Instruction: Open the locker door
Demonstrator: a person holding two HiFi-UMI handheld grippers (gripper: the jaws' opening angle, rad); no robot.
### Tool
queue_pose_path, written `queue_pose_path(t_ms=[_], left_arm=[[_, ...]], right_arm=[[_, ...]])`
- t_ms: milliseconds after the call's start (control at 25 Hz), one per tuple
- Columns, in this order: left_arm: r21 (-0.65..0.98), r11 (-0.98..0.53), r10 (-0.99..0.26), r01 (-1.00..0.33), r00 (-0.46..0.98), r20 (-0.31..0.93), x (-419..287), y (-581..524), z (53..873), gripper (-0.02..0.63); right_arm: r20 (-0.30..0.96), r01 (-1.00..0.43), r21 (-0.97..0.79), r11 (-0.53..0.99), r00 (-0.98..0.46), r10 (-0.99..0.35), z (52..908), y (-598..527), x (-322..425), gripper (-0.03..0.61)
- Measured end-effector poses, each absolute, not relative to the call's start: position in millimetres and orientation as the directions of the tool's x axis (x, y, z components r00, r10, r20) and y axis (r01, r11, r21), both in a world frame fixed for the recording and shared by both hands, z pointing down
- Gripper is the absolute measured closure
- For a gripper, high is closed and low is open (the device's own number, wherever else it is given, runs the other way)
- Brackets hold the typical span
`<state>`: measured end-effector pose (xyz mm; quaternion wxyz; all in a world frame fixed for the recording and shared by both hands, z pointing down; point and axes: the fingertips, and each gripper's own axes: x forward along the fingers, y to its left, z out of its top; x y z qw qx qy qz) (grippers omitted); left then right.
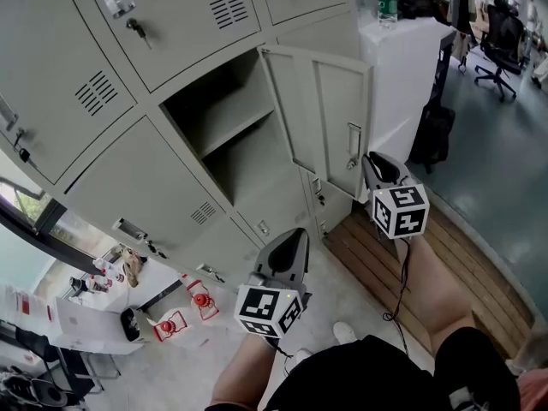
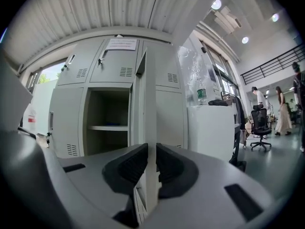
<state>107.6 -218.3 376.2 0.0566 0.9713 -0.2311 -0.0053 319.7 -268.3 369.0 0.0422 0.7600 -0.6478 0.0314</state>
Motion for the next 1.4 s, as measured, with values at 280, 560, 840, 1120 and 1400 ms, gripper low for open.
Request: queue_pose_path(t_ms=[280, 560, 840, 1120, 1400], left_arm=[[0.114, -0.885, -0.454, -0.452, 0.891, 0.011, 119.9, -221.2, 376.0, 0.597], [0.116, -0.882, -0.458, -0.456, 0.889, 0.009, 123.3, -223.4, 376.2, 0.597], [0.113, -0.885, -0.455, -0.453, 0.89, 0.006, 118.6, -224.1, 373.8, 0.597], [0.11, -0.889, -0.448, -0.446, 0.894, 0.002, 106.9, -221.7, 369.4, 0.597], [0.103, -0.894, -0.44, -0.437, 0.898, -0.01, 87.3, -214.0, 363.2, 0.597]], right_arm=[[0.106, -0.988, 0.024, -0.155, 0.157, -0.982, 369.5, -273.5, 334.8, 0.477], [0.106, -0.987, 0.026, -0.159, 0.161, -0.981, 369.0, -274.8, 342.6, 0.474], [0.097, -0.983, 0.029, -0.18, 0.182, -0.978, 364.5, -271.4, 345.5, 0.462], [0.05, -0.982, 0.023, -0.187, 0.188, -0.981, 344.3, -256.7, 331.4, 0.463], [0.022, -0.988, 0.038, -0.147, 0.148, -0.989, 326.3, -243.4, 288.7, 0.484]])
